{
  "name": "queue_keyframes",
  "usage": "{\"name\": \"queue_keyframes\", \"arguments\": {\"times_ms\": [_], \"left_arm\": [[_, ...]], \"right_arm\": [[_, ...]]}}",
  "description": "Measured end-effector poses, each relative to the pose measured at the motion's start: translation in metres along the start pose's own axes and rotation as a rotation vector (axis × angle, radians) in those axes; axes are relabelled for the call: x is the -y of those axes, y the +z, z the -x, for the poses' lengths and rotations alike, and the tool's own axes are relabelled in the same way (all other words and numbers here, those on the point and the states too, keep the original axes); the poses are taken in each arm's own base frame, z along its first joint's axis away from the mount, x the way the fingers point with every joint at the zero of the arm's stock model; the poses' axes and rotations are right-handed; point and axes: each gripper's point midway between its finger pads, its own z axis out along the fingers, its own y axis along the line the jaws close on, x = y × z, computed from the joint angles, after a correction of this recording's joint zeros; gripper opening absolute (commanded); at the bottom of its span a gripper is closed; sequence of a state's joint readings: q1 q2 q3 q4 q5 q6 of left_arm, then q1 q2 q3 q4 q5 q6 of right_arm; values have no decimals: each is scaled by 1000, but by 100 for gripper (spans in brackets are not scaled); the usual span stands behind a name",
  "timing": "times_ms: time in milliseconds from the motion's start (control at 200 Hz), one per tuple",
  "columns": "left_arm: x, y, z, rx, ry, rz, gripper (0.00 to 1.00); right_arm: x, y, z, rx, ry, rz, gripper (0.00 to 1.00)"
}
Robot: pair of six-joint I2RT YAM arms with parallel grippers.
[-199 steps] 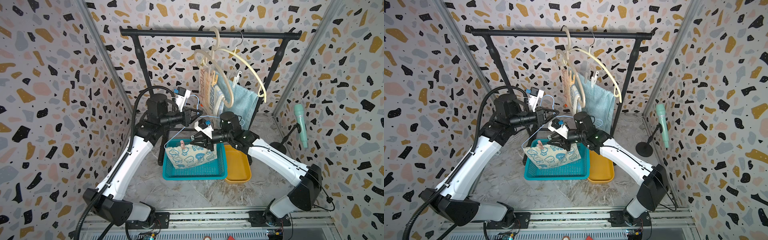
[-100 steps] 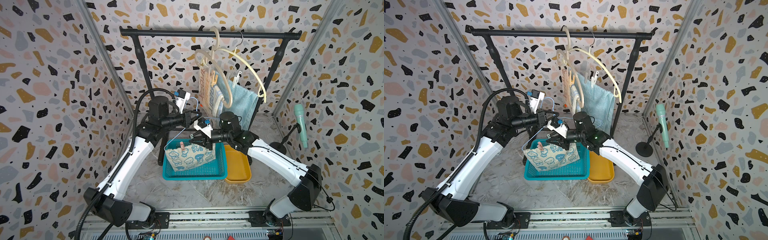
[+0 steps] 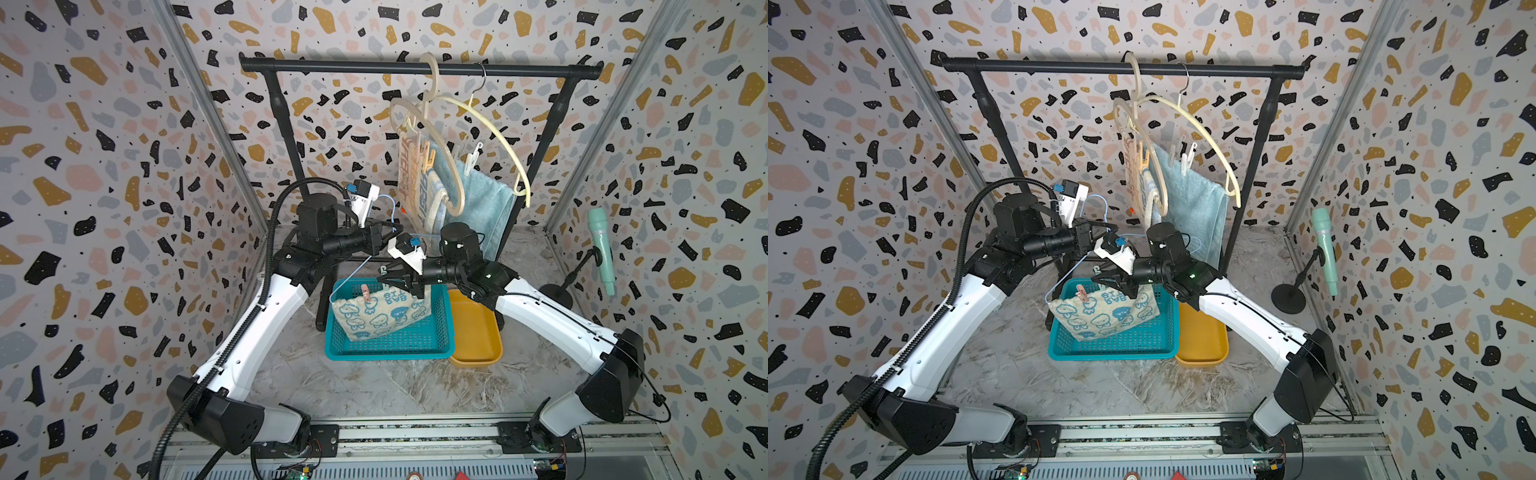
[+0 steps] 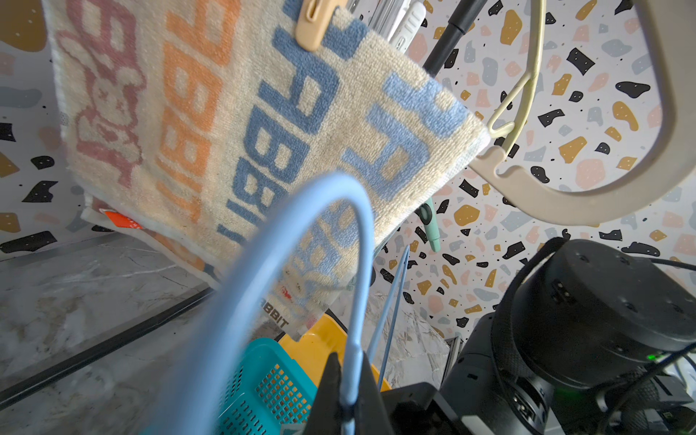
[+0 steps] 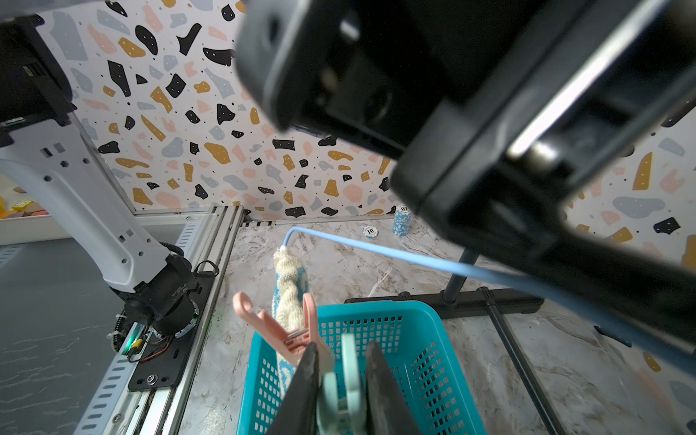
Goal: Remove the clothespins securing towels to the hanger
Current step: Remove the clothespin from the hanger.
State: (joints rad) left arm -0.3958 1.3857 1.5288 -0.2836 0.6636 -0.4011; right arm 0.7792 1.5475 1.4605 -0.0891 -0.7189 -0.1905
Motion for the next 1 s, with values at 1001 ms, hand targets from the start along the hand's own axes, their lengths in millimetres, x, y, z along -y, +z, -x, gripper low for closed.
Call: {"name": "queue_keyframes", "arguments": {"times_ms": [1001], "left_arm": [[-23,-26,13,87,53,234,0]], "right_arm": [[-19,-45,11,98,43,-185,0]]}}
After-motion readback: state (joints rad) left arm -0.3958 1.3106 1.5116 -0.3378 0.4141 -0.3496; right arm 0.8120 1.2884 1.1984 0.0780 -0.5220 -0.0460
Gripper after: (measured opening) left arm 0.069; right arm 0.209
